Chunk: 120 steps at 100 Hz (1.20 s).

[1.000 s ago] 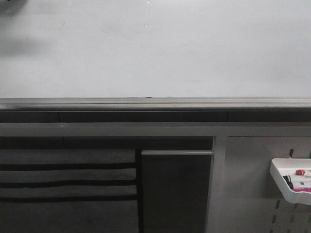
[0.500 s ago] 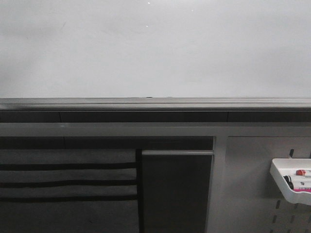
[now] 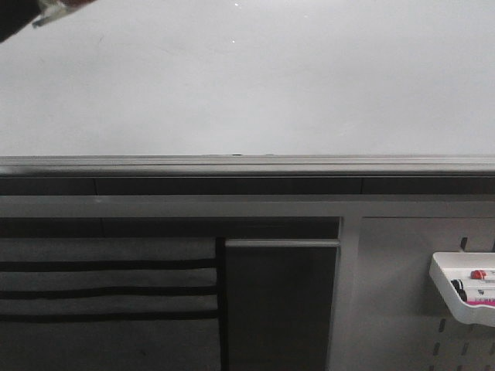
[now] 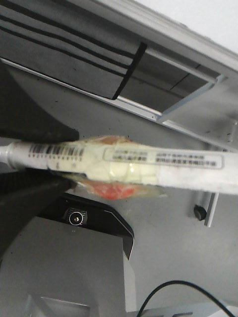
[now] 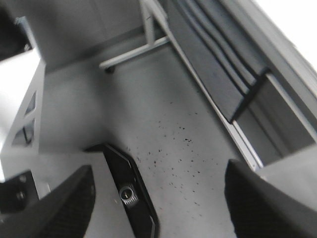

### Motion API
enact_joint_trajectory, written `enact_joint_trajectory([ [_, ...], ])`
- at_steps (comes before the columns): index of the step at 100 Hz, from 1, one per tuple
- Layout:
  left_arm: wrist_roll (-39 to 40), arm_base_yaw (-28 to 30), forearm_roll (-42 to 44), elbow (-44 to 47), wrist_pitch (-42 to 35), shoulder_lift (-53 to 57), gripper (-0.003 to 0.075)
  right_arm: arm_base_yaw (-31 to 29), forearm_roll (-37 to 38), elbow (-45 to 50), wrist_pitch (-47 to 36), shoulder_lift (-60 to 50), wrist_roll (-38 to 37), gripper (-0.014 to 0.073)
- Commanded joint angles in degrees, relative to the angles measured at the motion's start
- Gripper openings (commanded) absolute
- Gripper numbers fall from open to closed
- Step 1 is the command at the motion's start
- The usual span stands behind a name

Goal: Write number 3 on whiteboard

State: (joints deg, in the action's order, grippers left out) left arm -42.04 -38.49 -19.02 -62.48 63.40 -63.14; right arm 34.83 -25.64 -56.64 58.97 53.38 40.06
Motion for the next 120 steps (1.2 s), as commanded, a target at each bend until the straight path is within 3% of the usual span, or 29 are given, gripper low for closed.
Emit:
enact_joint_trajectory([
  [1, -1.4, -1.9, -2.1, -0.7, -2.9, 1.1, -0.0018, 3.2, -2.0, -3.9, -4.8, 4.2, 7.0, 0.0489],
  [17, -6.3, -2.9, -2.2, -0.1, -3.0, 1.1, -0.0018, 7.2, -2.7, -9.4, -7.2, 11.8, 8.5, 0.0486],
  [42, -7.8, -2.9, -2.2, -0.1, -5.3, 1.1, -0.0018, 8.1, -12.3, -14.6, -7.7, 19.7, 16.0, 0.0479],
  [67, -7.8, -2.9, -2.0, -0.1, -5.5, 1.1, -0.0018, 8.1, -13.0, -14.7, -9.1, 20.3, 16.5, 0.033],
  [93, -7.8, -2.9, -2.0, -0.1, -5.5, 1.1, -0.0018, 8.1, -14.7, -14.7, -9.5, 20.3, 17.3, 0.0302],
  [120, -7.8, -2.9, -2.0, -0.1, -5.7, 1.1, -0.0018, 8.1, -14.7, -14.7, -9.5, 20.3, 17.4, 0.0132],
])
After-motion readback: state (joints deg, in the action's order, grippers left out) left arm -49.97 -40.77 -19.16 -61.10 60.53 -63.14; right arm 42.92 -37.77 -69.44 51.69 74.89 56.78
